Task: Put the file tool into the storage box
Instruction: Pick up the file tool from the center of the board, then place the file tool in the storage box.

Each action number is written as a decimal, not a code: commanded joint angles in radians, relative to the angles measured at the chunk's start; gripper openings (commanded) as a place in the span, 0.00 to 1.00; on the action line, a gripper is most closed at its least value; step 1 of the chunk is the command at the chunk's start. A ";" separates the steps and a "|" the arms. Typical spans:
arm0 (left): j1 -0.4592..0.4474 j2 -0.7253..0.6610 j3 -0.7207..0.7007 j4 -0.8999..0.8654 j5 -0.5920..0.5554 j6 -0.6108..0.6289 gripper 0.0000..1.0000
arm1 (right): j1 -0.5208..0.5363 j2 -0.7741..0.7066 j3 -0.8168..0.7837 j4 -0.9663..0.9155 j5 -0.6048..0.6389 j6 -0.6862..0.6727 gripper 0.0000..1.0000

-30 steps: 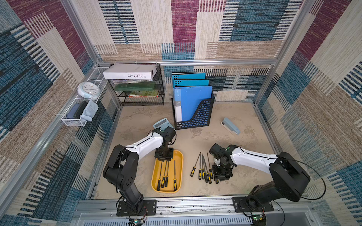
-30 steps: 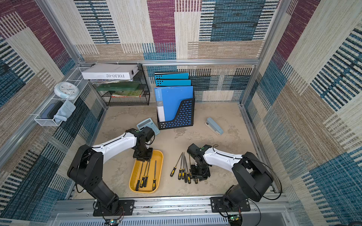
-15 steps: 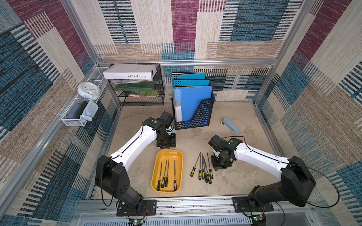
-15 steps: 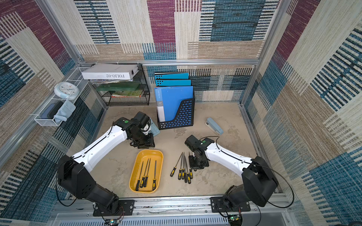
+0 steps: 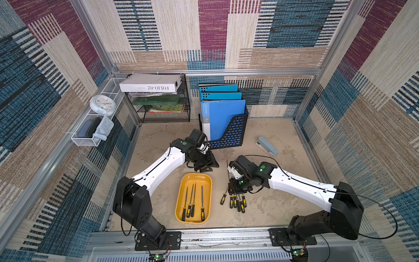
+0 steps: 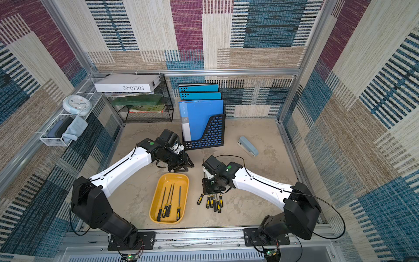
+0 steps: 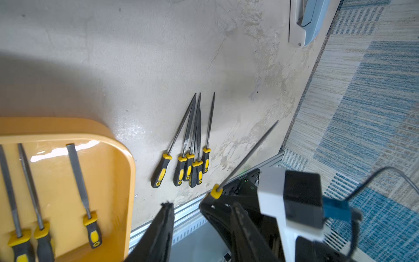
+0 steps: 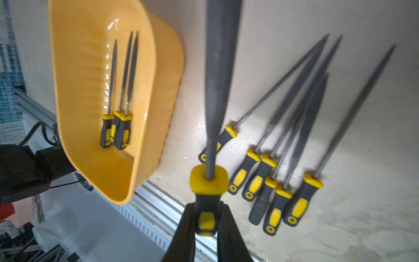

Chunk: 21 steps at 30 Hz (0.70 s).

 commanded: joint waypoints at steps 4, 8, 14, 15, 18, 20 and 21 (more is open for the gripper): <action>-0.008 0.024 -0.024 0.079 0.017 -0.054 0.45 | 0.037 0.010 0.016 0.103 -0.081 0.030 0.03; -0.012 0.030 -0.029 0.095 0.015 -0.061 0.45 | 0.043 0.023 0.021 0.106 -0.094 0.030 0.03; -0.012 0.038 -0.032 0.104 0.021 -0.059 0.44 | 0.049 0.039 0.026 0.113 -0.105 0.029 0.03; -0.012 0.036 -0.031 0.100 0.021 -0.055 0.44 | 0.049 0.039 0.024 0.108 -0.105 0.029 0.03; -0.011 0.013 -0.032 0.067 0.018 -0.033 0.43 | 0.044 0.033 0.029 0.106 -0.109 0.036 0.04; -0.007 -0.016 -0.046 0.057 0.007 -0.024 0.43 | 0.039 0.026 0.021 0.116 -0.121 0.040 0.04; -0.006 -0.030 -0.053 0.052 0.002 -0.024 0.43 | 0.036 0.025 0.013 0.121 -0.127 0.042 0.04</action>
